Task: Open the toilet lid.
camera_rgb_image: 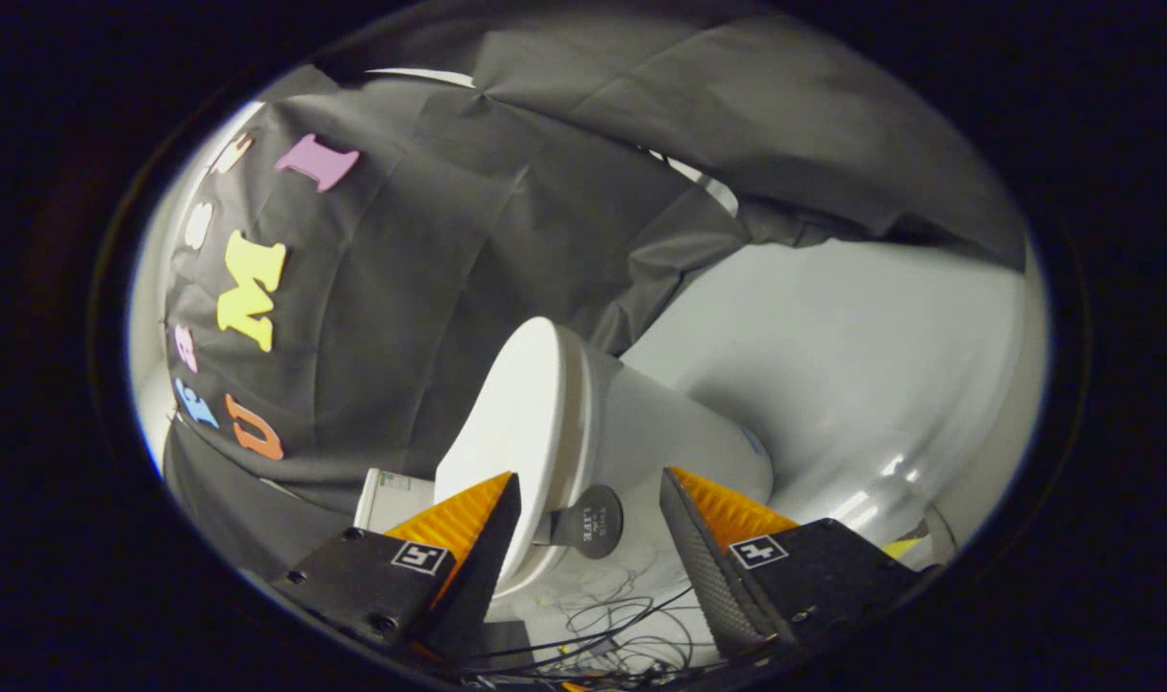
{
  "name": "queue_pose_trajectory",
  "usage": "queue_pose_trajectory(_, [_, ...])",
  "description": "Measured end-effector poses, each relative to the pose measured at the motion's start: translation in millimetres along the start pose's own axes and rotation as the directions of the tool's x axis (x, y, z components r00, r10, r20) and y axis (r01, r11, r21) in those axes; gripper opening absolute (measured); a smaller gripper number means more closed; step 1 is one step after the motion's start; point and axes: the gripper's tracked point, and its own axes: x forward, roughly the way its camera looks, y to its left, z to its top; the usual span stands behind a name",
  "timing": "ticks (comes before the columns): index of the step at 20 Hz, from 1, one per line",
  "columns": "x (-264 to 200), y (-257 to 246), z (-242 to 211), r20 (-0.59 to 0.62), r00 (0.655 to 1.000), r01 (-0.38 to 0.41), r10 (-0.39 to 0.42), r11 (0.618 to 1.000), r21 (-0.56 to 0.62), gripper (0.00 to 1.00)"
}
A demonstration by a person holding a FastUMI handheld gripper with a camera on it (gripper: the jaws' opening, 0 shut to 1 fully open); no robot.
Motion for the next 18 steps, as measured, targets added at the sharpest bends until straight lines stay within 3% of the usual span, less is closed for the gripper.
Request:
queue_pose_trajectory(3, [3,1,-9,-0.049,0.997,-0.054,0.058,0.995,0.082,0.85])
queue_pose_trajectory(7, [10,8,-21,-0.096,0.988,-0.106,0.121,0.982,0.154,0.65])
queue_pose_trajectory(9, [11,7,-20,-0.089,0.988,-0.114,0.130,0.980,0.165,0.52])
queue_pose_trajectory(12, [12,1,-16,-0.080,0.987,-0.117,0.138,0.968,0.223,0.16])
queue_pose_trajectory(18, [13,7,-18,-0.086,0.987,-0.121,0.136,0.979,0.162,0.08])
